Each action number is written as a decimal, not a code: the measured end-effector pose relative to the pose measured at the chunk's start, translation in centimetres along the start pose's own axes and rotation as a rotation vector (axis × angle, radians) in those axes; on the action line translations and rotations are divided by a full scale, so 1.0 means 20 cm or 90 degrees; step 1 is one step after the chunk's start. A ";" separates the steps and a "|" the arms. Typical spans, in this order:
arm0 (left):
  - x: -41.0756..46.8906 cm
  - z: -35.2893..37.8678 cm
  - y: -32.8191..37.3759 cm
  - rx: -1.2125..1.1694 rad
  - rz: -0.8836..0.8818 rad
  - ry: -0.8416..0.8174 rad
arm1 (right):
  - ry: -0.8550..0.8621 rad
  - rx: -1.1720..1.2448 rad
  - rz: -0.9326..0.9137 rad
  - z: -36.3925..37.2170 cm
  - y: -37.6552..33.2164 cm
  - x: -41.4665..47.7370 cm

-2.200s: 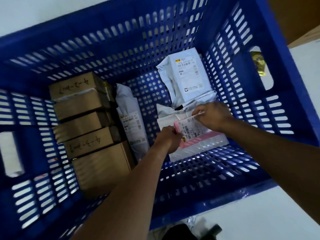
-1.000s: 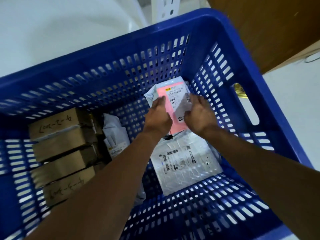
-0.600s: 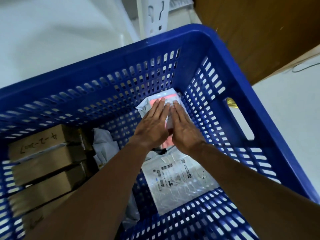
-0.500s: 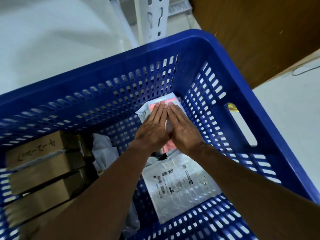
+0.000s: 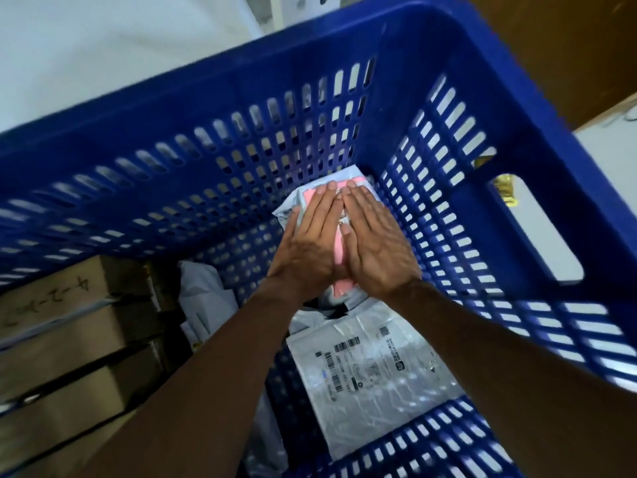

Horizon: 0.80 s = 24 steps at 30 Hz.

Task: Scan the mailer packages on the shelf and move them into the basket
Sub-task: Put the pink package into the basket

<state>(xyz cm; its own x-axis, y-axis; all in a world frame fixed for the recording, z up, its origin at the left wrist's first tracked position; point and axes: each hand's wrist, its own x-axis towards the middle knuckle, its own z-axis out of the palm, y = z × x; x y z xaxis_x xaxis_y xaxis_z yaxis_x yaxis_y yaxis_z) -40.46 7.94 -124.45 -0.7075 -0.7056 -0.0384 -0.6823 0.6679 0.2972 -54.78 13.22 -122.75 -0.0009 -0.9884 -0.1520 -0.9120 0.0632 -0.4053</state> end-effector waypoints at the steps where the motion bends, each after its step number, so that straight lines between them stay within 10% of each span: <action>1: 0.00 0.00 0.00 0.003 0.006 -0.006 | -0.009 -0.006 0.002 -0.01 0.00 0.00; 15: -0.25 -0.63 0.06 0.024 -0.080 -0.218 | -0.257 -0.178 -0.040 -0.48 -0.12 -0.15; 24: -0.40 -1.14 0.18 -0.245 -0.255 -0.236 | -0.288 -0.043 0.037 -0.84 -0.54 -0.22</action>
<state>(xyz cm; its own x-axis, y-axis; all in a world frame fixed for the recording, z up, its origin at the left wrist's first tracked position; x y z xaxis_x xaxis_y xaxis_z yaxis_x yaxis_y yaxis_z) -33.08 10.57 -101.37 -0.4764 -0.7077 -0.5218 -0.8399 0.1907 0.5082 -51.71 14.52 -102.61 0.1119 -0.8229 -0.5570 -0.9404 0.0934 -0.3269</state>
